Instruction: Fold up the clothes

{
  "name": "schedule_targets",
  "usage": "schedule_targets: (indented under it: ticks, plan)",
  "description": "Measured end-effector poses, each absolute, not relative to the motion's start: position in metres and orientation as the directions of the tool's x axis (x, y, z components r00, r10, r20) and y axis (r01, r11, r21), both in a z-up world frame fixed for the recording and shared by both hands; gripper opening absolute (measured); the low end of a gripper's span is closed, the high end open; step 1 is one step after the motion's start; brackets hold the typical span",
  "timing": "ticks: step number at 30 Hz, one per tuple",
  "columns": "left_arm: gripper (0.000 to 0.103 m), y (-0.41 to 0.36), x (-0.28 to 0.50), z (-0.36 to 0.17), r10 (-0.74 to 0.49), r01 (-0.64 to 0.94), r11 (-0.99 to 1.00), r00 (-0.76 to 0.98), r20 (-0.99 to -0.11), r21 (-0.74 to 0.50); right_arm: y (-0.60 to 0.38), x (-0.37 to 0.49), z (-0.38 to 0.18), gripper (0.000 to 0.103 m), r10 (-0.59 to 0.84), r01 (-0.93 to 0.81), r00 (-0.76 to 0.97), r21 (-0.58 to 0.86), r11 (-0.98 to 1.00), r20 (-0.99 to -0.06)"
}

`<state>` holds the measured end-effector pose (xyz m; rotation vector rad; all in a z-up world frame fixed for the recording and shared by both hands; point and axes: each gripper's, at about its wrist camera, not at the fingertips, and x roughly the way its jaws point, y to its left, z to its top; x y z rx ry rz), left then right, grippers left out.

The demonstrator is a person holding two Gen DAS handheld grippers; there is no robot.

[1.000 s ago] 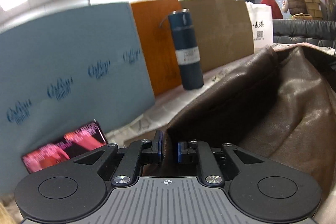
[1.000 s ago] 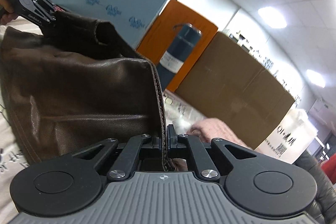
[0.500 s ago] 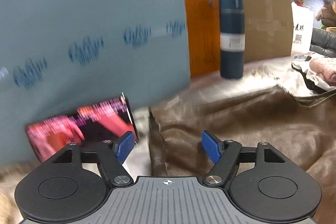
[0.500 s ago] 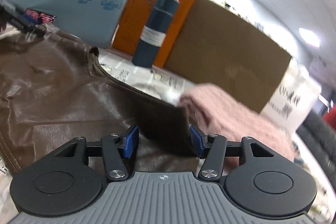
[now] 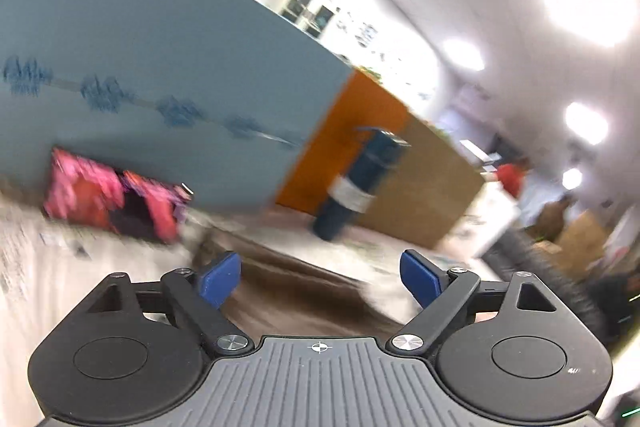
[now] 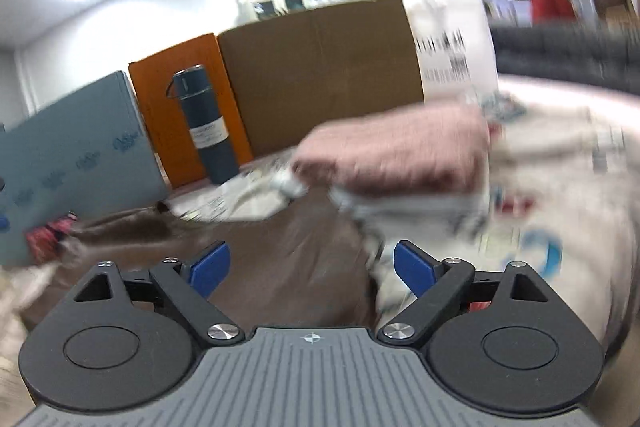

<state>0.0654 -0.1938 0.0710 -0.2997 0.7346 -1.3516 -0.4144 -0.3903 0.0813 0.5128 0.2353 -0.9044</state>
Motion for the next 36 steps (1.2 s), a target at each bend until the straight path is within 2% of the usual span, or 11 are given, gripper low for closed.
schedule_targets:
  ticks: [5, 9, 11, 15, 20, 21, 22, 23, 26, 29, 36]
  plan:
    - [0.096, -0.163, 0.036, 0.093, -0.971, 0.718, 0.099, -0.083, -0.226, -0.689, -0.377, -0.42, 0.067, 0.093, -0.596, 0.762, 0.627, 0.552, 0.337, -0.501]
    - [0.098, -0.13, 0.023, 0.107, -0.985, 0.71, -0.02, -0.133, -0.107, -0.704, -0.379, -0.417, 0.048, 0.093, -0.536, 0.667, 0.695, 0.709, 0.23, -0.48]
    - [0.098, -0.115, 0.018, 0.114, -0.986, 0.714, -0.076, -0.156, -0.052, -0.696, -0.385, -0.408, 0.042, 0.093, -0.535, 0.667, 0.685, 0.721, 0.188, -0.495]
    - [0.101, -0.087, 0.009, 0.126, -0.982, 0.738, -0.175, -0.178, 0.061, -0.652, -0.398, -0.391, 0.035, 0.094, -0.631, 0.665, 0.634, 0.731, 0.151, -0.447]
    - [0.102, -0.068, 0.013, 0.134, -0.976, 0.722, -0.218, -0.176, 0.131, -0.657, -0.407, -0.373, 0.029, 0.094, -0.745, 0.614, 0.563, 0.784, 0.089, -0.357]
    - [0.102, -0.066, 0.013, 0.134, -0.976, 0.719, -0.219, -0.172, 0.137, -0.66, -0.408, -0.371, 0.027, 0.091, -0.761, 0.6, 0.552, 0.796, 0.077, -0.342]
    - [0.102, -0.065, 0.013, 0.134, -0.975, 0.717, -0.221, -0.17, 0.141, -0.662, -0.409, -0.37, 0.026, 0.077, -0.768, 0.587, 0.546, 0.807, 0.065, -0.335]
    - [0.102, -0.064, 0.013, 0.134, -0.975, 0.715, -0.223, -0.168, 0.146, -0.663, -0.41, -0.371, 0.023, 0.05, -0.762, 0.568, 0.557, 0.821, 0.058, -0.331]
    - [0.102, -0.061, 0.011, 0.135, -0.974, 0.722, -0.227, -0.161, 0.16, -0.653, -0.405, -0.375, 0.022, 0.016, -0.746, 0.549, 0.586, 0.832, 0.078, -0.317]
    - [0.102, -0.06, 0.01, 0.136, -0.975, 0.726, -0.22, -0.147, 0.166, -0.652, -0.392, -0.387, 0.026, 0.007, -0.746, 0.527, 0.605, 0.843, 0.112, -0.279]
    - [0.102, -0.057, 0.005, 0.136, -0.976, 0.73, -0.216, -0.136, 0.172, -0.649, -0.379, -0.413, 0.048, 0.007, -0.832, 0.631, 0.485, 0.766, 0.121, -0.268]
